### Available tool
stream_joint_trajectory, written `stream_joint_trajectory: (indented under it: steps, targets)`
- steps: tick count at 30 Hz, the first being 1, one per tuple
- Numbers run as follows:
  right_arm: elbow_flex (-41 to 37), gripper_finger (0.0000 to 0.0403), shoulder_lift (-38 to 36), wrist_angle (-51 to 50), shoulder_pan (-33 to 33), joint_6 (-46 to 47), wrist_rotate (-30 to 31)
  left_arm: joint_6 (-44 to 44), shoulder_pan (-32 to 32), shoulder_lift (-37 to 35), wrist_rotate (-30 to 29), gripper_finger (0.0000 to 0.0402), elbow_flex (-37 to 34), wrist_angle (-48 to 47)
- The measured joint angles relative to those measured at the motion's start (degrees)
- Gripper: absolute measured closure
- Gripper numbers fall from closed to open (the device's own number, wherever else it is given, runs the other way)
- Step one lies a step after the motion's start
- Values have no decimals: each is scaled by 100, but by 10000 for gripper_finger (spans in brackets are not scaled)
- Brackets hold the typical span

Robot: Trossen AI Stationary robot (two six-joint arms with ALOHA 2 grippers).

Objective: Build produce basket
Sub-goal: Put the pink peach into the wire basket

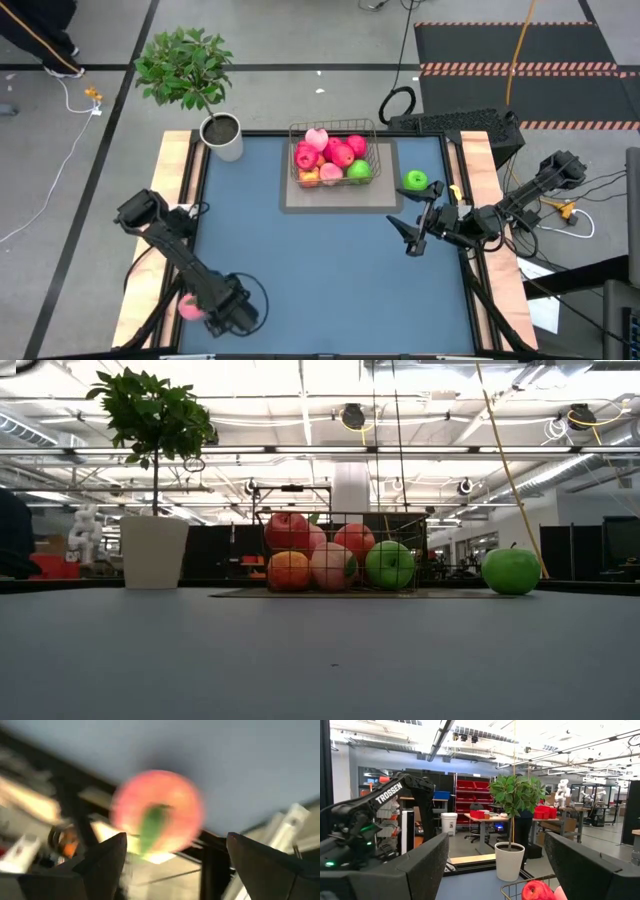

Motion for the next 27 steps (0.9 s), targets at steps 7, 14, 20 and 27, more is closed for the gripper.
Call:
stream_joint_trajectory:
  steps: [7,14,20,27]
  targets:
    - [0,83,2,-58,0,42,-1,-174,-707,-36,10,57,-276,964]
    - [0,83,2,-44,-1,50,-4,-715,-961,-7,-1015,57,-435,452]
    - [0,83,0,4,-2,17,-4,-388,-1005,7,-1227,57,-618,367]
    - [0,83,0,0,-2,11,-4,-393,-1005,-27,-829,57,-991,472]
